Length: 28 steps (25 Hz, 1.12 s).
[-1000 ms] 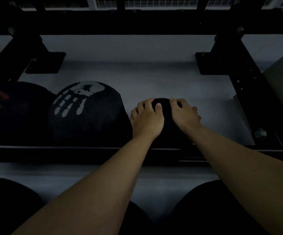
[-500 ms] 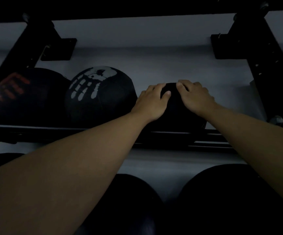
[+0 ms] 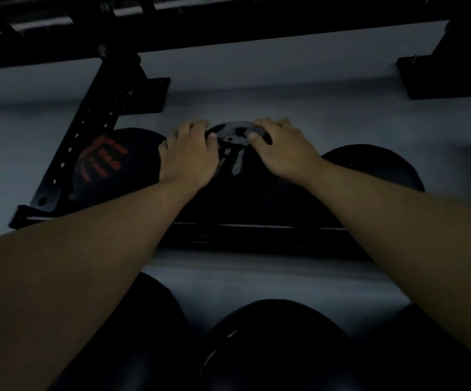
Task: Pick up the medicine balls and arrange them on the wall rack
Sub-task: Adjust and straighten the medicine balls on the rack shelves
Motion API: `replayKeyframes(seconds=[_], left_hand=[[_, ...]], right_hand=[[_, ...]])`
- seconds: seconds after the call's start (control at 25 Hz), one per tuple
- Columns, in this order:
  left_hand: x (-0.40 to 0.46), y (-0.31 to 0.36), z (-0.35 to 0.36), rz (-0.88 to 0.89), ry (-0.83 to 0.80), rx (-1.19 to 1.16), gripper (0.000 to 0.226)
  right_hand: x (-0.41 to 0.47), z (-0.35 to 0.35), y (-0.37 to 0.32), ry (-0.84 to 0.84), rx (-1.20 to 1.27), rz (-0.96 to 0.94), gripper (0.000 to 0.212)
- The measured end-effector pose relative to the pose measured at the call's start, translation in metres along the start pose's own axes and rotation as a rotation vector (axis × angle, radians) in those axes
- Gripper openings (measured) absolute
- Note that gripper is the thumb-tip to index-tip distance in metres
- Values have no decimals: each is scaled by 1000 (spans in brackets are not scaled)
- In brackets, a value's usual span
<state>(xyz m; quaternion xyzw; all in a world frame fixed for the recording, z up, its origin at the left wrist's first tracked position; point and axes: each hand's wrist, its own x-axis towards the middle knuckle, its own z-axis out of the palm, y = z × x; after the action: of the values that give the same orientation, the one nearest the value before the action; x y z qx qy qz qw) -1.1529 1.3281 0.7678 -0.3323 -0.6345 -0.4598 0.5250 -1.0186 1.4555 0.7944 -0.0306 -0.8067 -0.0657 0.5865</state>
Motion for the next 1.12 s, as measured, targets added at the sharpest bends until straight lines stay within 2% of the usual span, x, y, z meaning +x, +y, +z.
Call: replayKeyframes(seconds=[0.12, 0.2, 0.28, 0.4, 0.6, 0.76, 0.84, 0.96, 1.12], left_hand=[[6, -40, 2, -21, -140, -77, 63], [7, -47, 14, 63, -182, -276, 64], [2, -43, 27, 90, -148, -490, 65], [-2, -42, 40, 57, -42, -570, 68], [0, -45, 31, 97, -106, -530, 69], [12, -63, 1, 229, -217, -263, 66], [23, -85, -22, 296, -141, -166, 58], [39, -126, -59, 285, 4, -121, 46], [59, -193, -96, 227, 29, -74, 43]], right_hand=[[7, 28, -27, -2, -38, 47, 58], [7, 39, -29, 40, -80, 94, 60], [3, 41, -23, 66, -87, 99, 61], [0, 44, -19, 101, -83, 95, 61], [0, 44, -21, 112, -104, 98, 59], [0, 44, -35, 174, -160, 153, 53], [6, 50, -56, 231, -220, 145, 52], [22, 65, -101, 209, -219, 74, 54], [50, 111, -170, 138, -154, 33, 57]])
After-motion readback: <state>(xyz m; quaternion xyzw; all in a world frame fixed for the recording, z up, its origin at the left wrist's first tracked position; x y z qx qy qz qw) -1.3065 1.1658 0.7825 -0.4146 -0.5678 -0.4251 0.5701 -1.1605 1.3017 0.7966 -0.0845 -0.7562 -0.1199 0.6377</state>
